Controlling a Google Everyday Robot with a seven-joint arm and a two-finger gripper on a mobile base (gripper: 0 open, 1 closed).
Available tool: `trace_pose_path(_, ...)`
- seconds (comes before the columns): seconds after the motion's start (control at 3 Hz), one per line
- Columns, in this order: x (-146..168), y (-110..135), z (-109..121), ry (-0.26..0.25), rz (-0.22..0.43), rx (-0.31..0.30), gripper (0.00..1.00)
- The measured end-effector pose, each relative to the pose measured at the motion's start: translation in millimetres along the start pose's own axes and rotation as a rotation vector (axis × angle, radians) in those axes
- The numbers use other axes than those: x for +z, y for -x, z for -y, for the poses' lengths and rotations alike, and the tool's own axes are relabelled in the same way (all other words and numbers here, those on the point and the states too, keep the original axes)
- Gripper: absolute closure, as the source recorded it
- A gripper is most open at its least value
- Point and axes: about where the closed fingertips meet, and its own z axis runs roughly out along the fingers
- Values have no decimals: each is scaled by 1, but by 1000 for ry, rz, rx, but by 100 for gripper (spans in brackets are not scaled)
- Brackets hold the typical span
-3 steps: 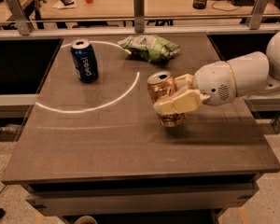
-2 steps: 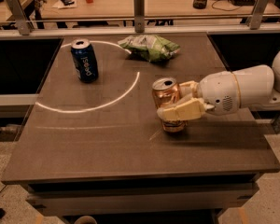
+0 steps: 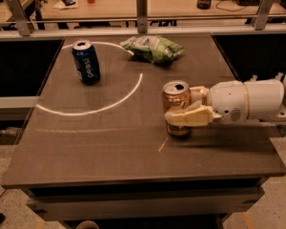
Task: Place orange can upright
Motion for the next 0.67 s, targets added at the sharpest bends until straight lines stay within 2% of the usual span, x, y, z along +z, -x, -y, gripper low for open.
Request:
trace_pose_path(0.33,-1,2,0,0,0,0,82)
trace_pose_path(0.67,-1,3,0,0,0,0,59)
